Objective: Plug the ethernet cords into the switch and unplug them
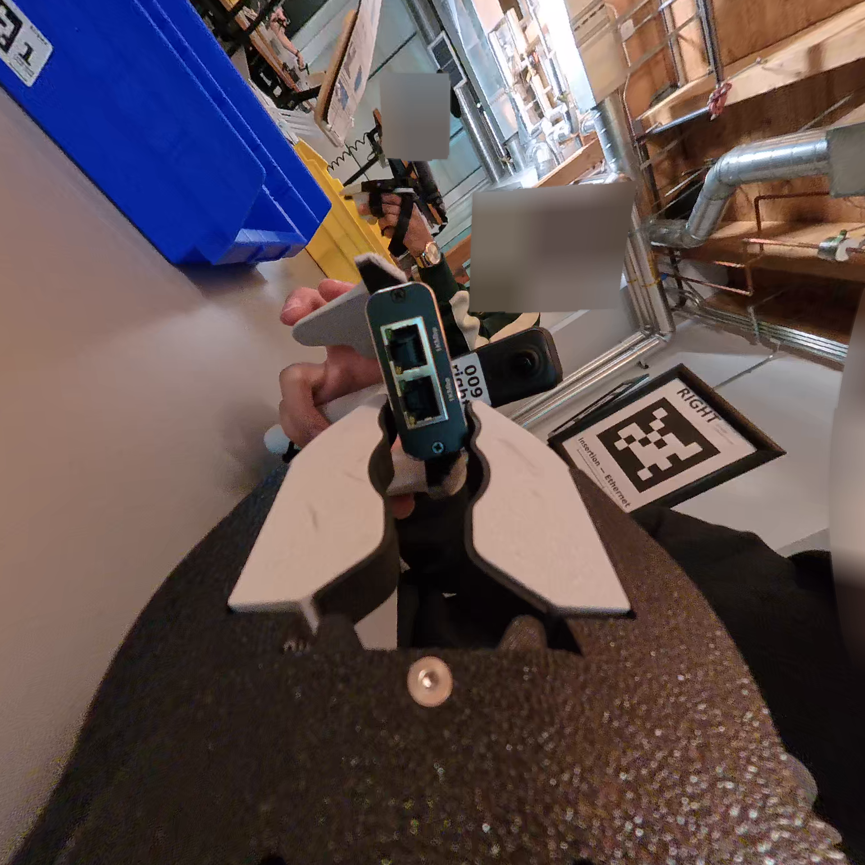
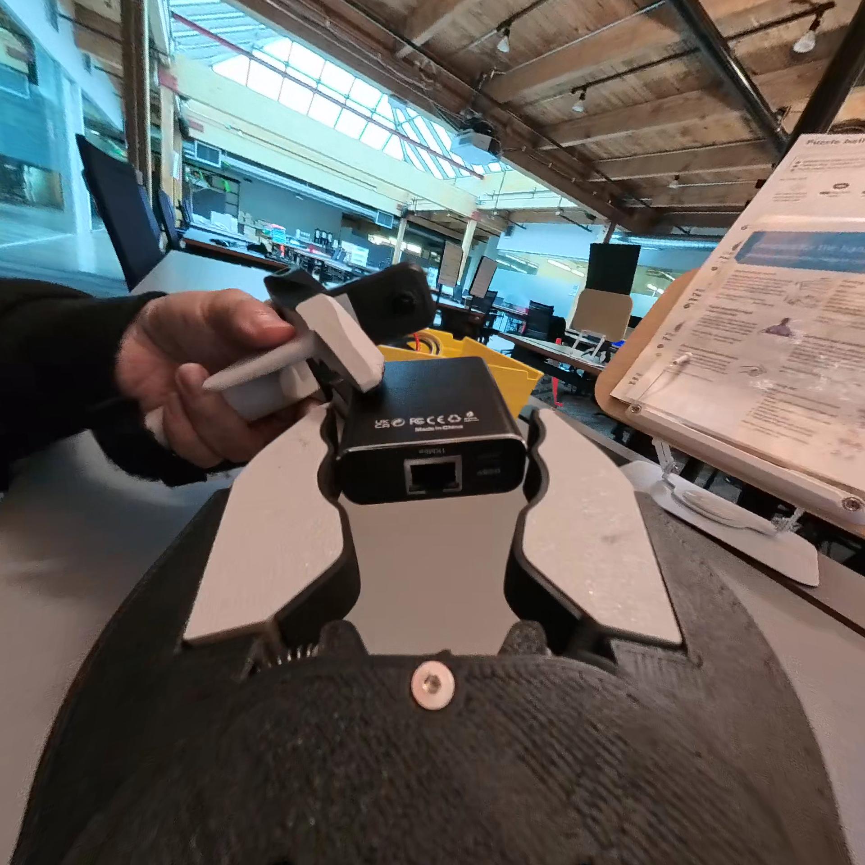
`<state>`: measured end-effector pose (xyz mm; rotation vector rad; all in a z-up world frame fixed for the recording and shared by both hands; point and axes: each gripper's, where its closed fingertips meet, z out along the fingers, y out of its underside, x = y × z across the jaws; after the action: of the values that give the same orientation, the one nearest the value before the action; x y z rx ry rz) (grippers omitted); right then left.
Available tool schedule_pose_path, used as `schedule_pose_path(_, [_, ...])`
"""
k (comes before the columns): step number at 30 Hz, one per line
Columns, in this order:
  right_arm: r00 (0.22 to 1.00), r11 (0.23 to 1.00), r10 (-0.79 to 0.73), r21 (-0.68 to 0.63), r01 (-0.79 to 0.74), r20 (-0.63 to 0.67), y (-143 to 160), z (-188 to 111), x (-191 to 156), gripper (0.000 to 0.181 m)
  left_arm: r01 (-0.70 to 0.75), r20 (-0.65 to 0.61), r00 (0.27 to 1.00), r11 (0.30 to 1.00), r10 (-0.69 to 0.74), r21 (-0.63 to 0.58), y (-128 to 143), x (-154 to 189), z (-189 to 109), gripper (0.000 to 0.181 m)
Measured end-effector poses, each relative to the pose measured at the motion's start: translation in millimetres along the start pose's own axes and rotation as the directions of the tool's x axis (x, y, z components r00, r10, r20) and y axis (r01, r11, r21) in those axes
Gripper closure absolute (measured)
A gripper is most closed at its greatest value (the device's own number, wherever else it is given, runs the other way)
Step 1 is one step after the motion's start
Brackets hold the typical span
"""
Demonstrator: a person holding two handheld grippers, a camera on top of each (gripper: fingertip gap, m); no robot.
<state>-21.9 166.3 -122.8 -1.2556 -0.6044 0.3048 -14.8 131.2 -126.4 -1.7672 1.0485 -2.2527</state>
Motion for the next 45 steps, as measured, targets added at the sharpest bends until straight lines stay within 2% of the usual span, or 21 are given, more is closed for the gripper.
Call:
schedule_pose_path(1, [1.000,1.000,0.000,-0.008,0.001,0.008,1.7,0.2,-0.8,0.104,0.013,-0.007,1.000,1.000,-0.013,0.001,1.1,0.1,1.6,0.155])
schedule_pose_path(6, [1.000,1.000,-0.001,-0.009,0.001,0.019,2.8,-1.3,-2.2,0.103,0.061,0.000,0.998,0.998,-0.061,-0.016,9.2,-4.7,11.1,0.155])
schedule_pose_path(13, [0.995,0.994,0.098,-0.049,-0.097,0.031,10.8,-2.3,2.5,0.104,0.062,0.036,0.997,0.998,-0.063,0.011,7.8,-12.8,13.3,0.154])
schedule_pose_path(16, [0.971,0.971,0.240,0.005,-0.240,0.016,4.8,-9.6,16.3,0.104,-0.062,0.099,0.993,0.996,0.056,0.057,-4.2,-11.2,8.2,0.151])
schedule_pose_path(19, [0.933,0.932,0.360,0.036,-0.360,0.010,5.8,-19.0,32.5,0.104,-0.309,0.231,0.932,0.945,0.280,0.102,-31.0,1.0,-15.2,0.150])
schedule_pose_path(21, [0.916,0.916,0.401,0.034,-0.401,-0.011,10.2,-22.5,40.9,0.104,-0.518,0.376,0.802,0.853,0.463,0.055,-50.5,11.4,-41.1,0.148])
schedule_pose_path(22, [0.909,0.908,0.417,0.041,-0.417,-0.008,10.1,-23.1,42.6,0.104,-0.613,0.457,0.699,0.790,0.550,-0.014,-59.0,14.5,-57.7,0.143])
schedule_pose_path(23, [0.906,0.905,0.423,0.047,-0.422,-0.008,9.8,-23.6,43.7,0.104,-0.690,0.532,0.564,0.714,0.631,-0.116,-67.0,15.6,-77.6,0.138])
schedule_pose_path(24, [0.905,0.904,0.426,0.045,-0.425,-0.001,9.8,-23.3,43.2,0.104,-0.739,0.601,0.394,0.629,0.695,-0.243,-76.1,14.3,-102.2,0.135])
schedule_pose_path(26, [0.904,0.903,0.428,0.040,-0.428,0.005,10.3,-22.6,42.5,0.105,-0.746,0.662,-0.027,0.426,0.749,-0.512,-103.1,13.8,-160.2,0.136])
schedule_pose_path(27, [0.903,0.902,0.430,0.044,-0.430,0.006,10.0,-22.5,42.8,0.105,-0.695,0.607,-0.225,0.311,0.762,-0.648,-116.3,13.3,-185.2,0.136])
schedule_pose_path(28, [0.900,0.899,0.436,0.045,-0.436,0.018,9.6,-22.3,42.0,0.105,-0.610,0.511,-0.382,0.206,0.770,-0.765,-128.7,8.4,-206.8,0.134])
schedule_pose_path(29, [0.897,0.896,0.442,0.049,-0.442,0.013,10.0,-22.0,43.4,0.105,-0.504,0.390,-0.472,0.121,0.791,-0.855,-138.4,-3.5,-226.0,0.133])
schedule_pose_path(30, [0.895,0.894,0.445,0.052,-0.445,0.010,10.0,-21.7,44.2,0.105,-0.392,0.284,-0.493,0.082,0.822,-0.916,-145.5,-21.1,-246.3,0.131])
schedule_pose_path(31, [0.894,0.893,0.447,0.049,-0.447,0.016,10.2,-21.6,43.6,0.105,-0.288,0.206,-0.478,0.070,0.854,-0.955,-151.1,-39.4,-268.0,0.129])
schedule_pose_path(34, [0.898,0.896,0.440,0.056,-0.440,0.011,9.3,-22.5,43.5,0.106,-0.063,0.056,-0.445,0.031,0.894,-0.998,-166.6,-75.1,-330.2,0.129])
schedule_pose_path(38, [0.892,0.891,0.451,0.048,-0.452,0.022,10.1,-21.9,43.0,0.108,0.084,0.046,-0.384,0.084,0.922,-0.993,-176.8,-103.8,-388.8,0.134])
schedule_pose_path(39, [0.892,0.890,0.452,0.050,-0.453,0.022,9.9,-22.2,43.1,0.111,0.107,0.045,-0.373,0.091,0.927,-0.990,-178.1,-108.5,-396.9,0.137])
schedule_pose_path(40, [0.892,0.890,0.450,0.060,-0.451,0.030,8.6,-24.2,42.7,0.140,0.123,0.043,-0.361,0.093,0.932,-0.988,-178.9,-112.9,-402.0,0.141])
schedule_pose_path(43, [0.908,0.908,0.417,0.032,-0.418,0.046,9.3,-21.0,35.8,0.140,0.170,0.059,-0.345,0.124,0.937,-0.978,-183.1,-123.6,-414.2,0.158])
schedule_pose_path(45, [0.920,0.922,0.385,-0.002,-0.386,0.074,10.5,-17.5,27.6,0.140,0.195,0.067,-0.339,0.140,0.938,-0.971,-184.5,-131.1,-420.6,0.162])
